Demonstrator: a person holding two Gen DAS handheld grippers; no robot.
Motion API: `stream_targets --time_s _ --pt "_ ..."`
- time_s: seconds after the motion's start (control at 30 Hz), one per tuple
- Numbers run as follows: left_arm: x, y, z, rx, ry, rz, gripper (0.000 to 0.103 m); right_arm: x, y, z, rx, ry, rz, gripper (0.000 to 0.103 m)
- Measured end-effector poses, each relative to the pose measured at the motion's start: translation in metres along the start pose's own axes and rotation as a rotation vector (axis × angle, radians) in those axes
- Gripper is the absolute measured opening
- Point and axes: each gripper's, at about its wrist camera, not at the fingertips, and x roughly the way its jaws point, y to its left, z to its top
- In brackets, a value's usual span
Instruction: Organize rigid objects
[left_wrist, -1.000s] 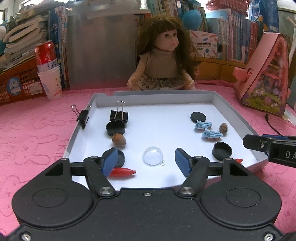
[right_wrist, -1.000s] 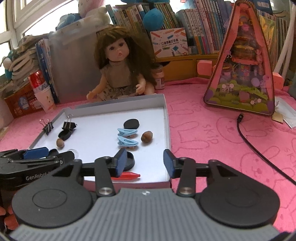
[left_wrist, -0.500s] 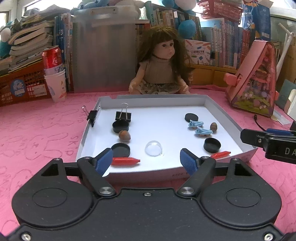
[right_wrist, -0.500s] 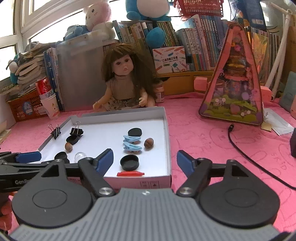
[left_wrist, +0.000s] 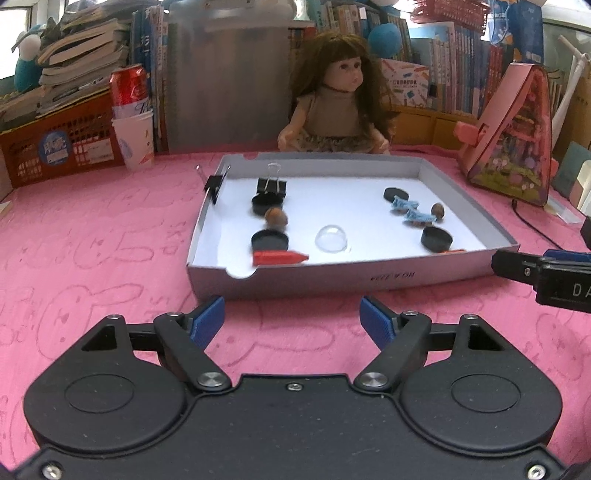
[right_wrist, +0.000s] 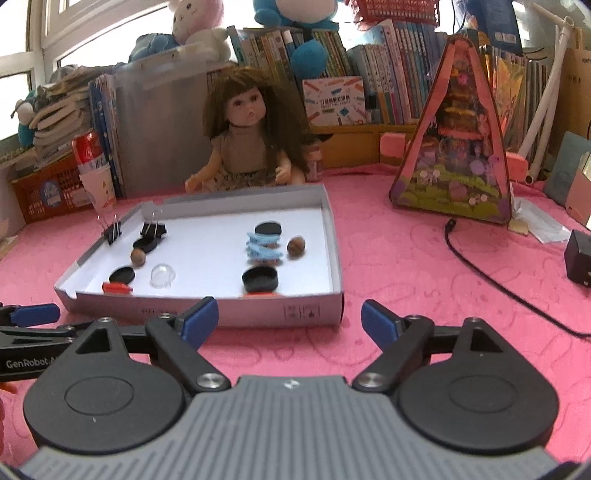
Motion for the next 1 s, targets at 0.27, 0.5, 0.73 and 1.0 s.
stream_targets --time_s 0.27,0.5,0.73,1.0 --pt "0.005 0.008 -0.01 -0.014 0.024 0.027 0.079 0.009 0.007 -0.01 -0.004 0.04 -0.025 0.093" --pt "0.01 0.009 -0.015 -0.009 0.011 0.051 0.083 0.02 0.01 -0.014 -0.001 0.065 -0.053 0.096" --pt "0.012 0.009 -0.019 -0.009 -0.017 0.058 0.087 0.028 0.014 -0.019 -0.009 0.083 -0.069 0.101" --pt "0.013 0.012 -0.019 -0.02 -0.012 0.053 0.091 0.032 0.018 -0.021 -0.035 0.103 -0.079 0.103"
